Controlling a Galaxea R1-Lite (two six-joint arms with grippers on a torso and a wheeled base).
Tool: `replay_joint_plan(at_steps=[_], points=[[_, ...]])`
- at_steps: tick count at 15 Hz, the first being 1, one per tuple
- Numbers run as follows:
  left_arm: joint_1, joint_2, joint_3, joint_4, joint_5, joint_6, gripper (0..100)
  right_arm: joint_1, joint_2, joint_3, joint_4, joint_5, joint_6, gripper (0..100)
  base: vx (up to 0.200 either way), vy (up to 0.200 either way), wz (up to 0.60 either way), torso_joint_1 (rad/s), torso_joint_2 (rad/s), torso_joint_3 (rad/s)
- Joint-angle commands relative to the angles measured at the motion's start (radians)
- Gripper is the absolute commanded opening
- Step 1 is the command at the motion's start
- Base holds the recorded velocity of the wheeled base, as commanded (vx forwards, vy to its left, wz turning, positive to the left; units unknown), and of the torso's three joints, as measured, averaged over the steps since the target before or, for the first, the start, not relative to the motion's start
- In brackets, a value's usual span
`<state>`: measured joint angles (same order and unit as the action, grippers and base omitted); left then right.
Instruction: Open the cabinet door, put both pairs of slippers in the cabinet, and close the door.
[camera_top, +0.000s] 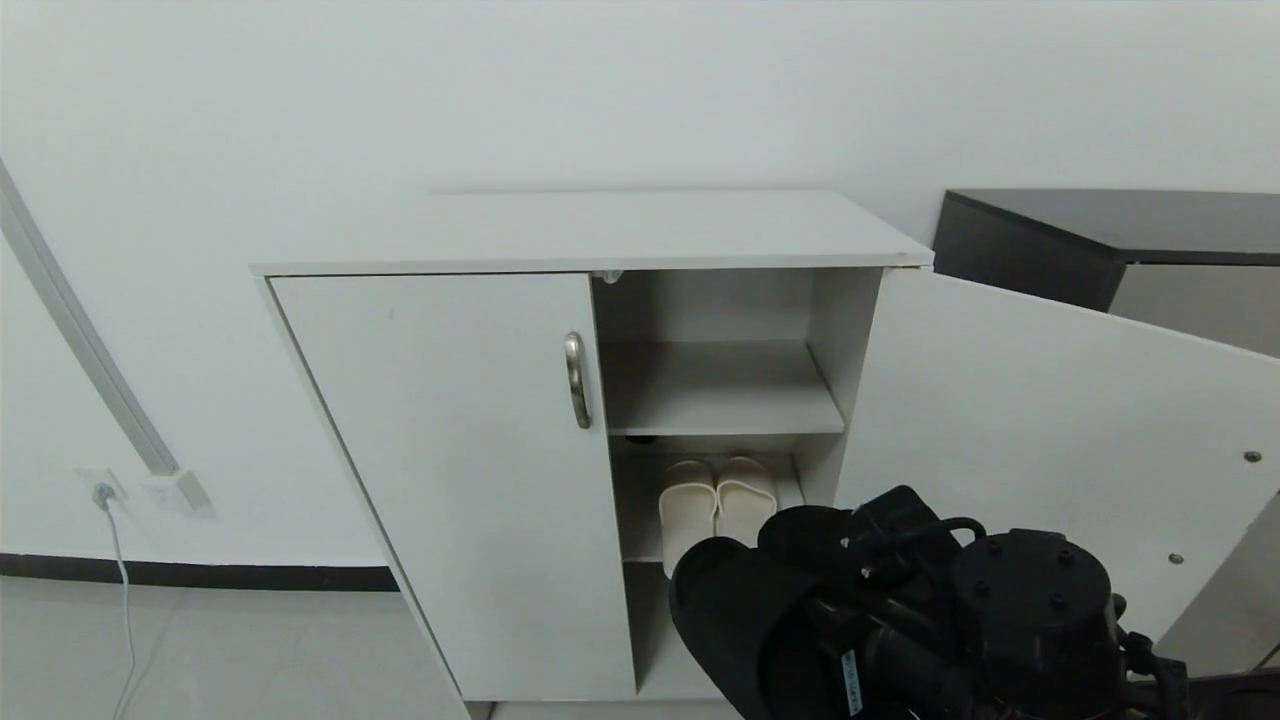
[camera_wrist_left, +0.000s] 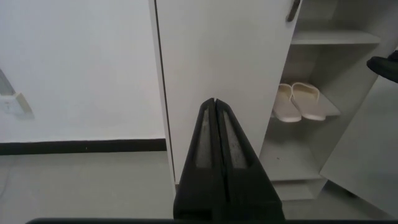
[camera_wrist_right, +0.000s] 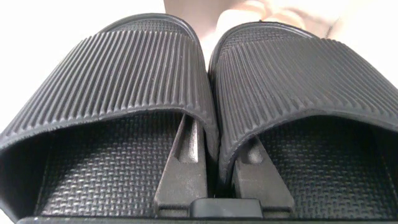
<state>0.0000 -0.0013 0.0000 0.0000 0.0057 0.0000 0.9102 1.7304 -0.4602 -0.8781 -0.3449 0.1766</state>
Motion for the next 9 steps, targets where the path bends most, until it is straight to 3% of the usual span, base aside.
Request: replay_joint_plan(at_steps=[1,4,9], points=[[0.000,0.001,0.000,0.000,0.000,0.000,0,0.001,0.005,0.002,-0.001,0.000,0.000,0,0.000,0.000,0.00,-0.066,0.45,0.369],[0.000,0.001,0.000,0.000,0.000,0.000,0,0.001,0.008,0.000,-0.001,0.000,0.000,0,0.000,0.000,0.00,-0.022,0.40,0.354],[0.000,0.001,0.000,0.000,0.000,0.000,0,0.001,0.035,0.005,-0.036,-0.002,0.000,0,0.000,0.000,0.00,0.000,0.01,0.001]])
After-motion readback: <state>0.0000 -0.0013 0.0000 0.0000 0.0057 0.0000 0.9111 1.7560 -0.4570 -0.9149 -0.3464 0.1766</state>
